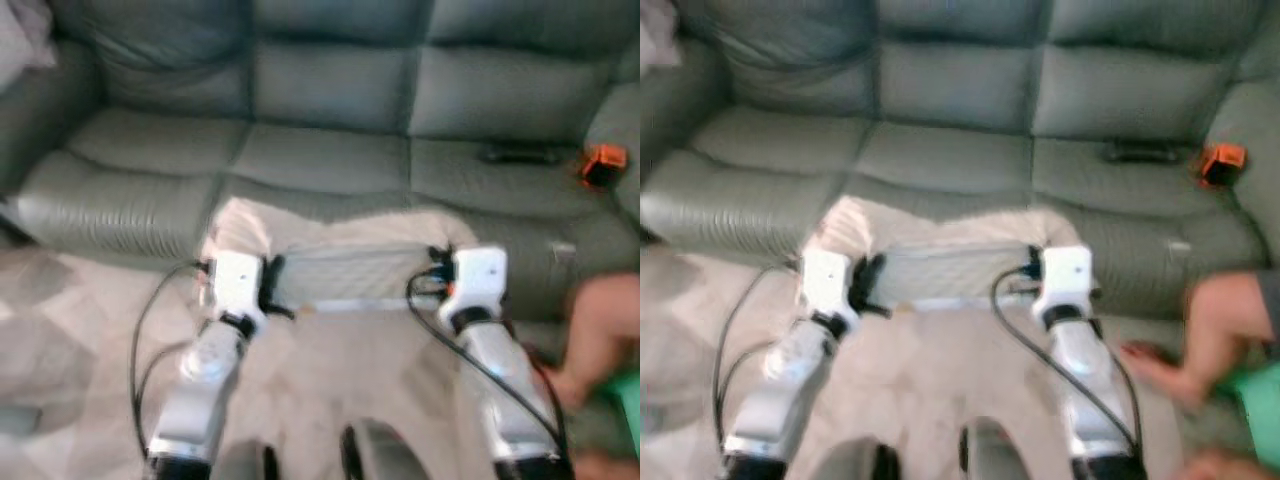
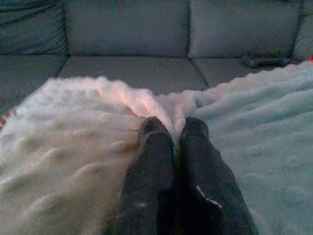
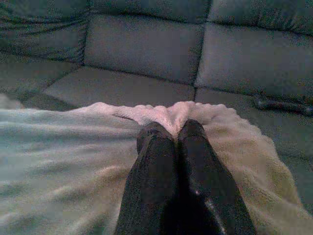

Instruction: Move the pillow to the sofa

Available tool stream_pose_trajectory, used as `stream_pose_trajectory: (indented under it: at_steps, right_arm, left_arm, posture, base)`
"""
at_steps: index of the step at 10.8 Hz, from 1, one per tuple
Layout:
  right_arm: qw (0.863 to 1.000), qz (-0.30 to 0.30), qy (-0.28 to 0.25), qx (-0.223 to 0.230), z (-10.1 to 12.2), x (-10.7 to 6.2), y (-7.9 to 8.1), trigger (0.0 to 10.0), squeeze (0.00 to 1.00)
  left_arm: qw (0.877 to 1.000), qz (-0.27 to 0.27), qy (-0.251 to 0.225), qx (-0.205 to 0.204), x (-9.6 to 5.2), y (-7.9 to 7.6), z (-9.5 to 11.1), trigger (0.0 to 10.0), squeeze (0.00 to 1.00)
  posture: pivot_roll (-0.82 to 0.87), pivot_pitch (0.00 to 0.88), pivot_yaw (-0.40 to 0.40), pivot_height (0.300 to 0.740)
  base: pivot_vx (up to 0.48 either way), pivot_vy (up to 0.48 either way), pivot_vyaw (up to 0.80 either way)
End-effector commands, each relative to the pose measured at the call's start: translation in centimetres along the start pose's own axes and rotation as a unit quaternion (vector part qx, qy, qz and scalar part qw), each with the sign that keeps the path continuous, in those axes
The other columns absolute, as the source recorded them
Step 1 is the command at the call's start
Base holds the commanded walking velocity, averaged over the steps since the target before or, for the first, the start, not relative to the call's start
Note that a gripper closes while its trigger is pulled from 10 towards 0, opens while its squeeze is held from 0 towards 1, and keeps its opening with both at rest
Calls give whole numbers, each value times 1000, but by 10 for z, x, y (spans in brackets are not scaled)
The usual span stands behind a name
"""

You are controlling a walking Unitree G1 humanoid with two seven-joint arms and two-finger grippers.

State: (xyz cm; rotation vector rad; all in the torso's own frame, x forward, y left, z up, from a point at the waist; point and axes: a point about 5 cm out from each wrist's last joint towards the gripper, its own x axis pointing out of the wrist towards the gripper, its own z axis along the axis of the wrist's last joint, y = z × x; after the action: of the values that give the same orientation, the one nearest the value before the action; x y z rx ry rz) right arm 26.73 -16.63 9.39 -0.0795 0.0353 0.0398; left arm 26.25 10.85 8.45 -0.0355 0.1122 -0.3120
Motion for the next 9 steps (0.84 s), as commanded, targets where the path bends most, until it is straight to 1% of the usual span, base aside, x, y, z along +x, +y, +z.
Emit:
stream_pose_trajectory:
  at_steps: [1,4,5,8,9]
  right_arm:
    - [1000,-13,-8,0,4,0,-4,10000,0]
    - [1000,-14,-6,2,3,1,-4,10000,0]
    - [1000,-16,-3,9,2,2,-4,10000,0]
    - [1000,-16,-3,7,3,4,-4,10000,0]
    - [1000,-15,-4,8,3,5,-4,10000,0]
  left_arm:
    - [1000,22,-6,5,-2,12,4,10000,0]
    - [1000,19,-4,7,-1,10,3,10000,0]
    - [1000,16,-6,9,0,9,4,10000,0]
    - [1000,11,-7,11,1,8,4,10000,0]
    - [1000,6,-7,13,1,6,5,10000,0]
  posture:
    - [-58,144,-10,740]
    - [-58,142,-10,740]
    - [-57,140,-12,740]
    - [-56,136,-12,740]
    - [-55,135,-12,740]
  base:
    - [390,281,0]
    - [368,305,0]
    - [345,334,0]
    - [345,334,-800]
    - [337,341,0]
